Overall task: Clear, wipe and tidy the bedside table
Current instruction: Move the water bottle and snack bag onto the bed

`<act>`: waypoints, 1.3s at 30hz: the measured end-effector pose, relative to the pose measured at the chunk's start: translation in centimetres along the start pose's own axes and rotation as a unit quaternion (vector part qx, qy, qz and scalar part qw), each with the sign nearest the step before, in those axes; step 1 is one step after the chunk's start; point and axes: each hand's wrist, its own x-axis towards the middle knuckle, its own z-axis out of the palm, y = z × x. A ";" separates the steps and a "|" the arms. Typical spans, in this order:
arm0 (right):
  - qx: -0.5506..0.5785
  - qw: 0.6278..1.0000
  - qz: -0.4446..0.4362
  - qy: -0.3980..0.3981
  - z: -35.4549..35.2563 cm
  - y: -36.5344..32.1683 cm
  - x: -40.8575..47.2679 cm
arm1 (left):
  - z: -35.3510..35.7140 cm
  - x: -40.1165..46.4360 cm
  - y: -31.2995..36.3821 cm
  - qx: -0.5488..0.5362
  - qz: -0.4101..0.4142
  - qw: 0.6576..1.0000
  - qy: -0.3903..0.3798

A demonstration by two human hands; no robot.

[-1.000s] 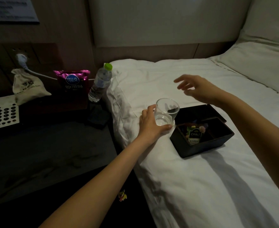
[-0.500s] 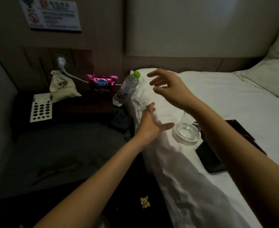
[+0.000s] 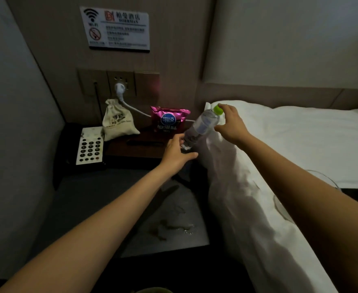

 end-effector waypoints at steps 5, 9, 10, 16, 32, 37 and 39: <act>0.015 0.999 0.025 -0.019 1.8 1.7 2.9 | -0.1 2.4 -1.1 0.059 0.027 0.998 -0.008; 0.002 0.998 0.019 0.055 2.6 2.1 4.0 | 0.1 3.4 -1.6 0.063 0.024 0.997 -0.030; -0.009 0.998 0.022 0.056 2.7 2.1 4.2 | 0.2 3.5 -1.8 0.059 0.024 0.997 -0.031; 0.031 0.995 0.042 0.087 3.5 1.6 3.2 | 0.4 2.9 -2.5 0.048 0.029 0.998 -0.018; 0.234 0.952 -0.057 0.191 -6.7 -5.3 -7.9 | -1.6 -4.3 2.1 0.126 0.175 0.977 0.002; 0.318 0.932 -0.044 0.166 -9.5 -5.3 -14.3 | -2.5 -10.0 2.9 0.119 0.188 0.975 -0.021; 0.333 0.927 -0.037 0.169 -10.5 -4.6 -17.1 | -2.4 -12.6 3.1 0.117 0.196 0.973 -0.031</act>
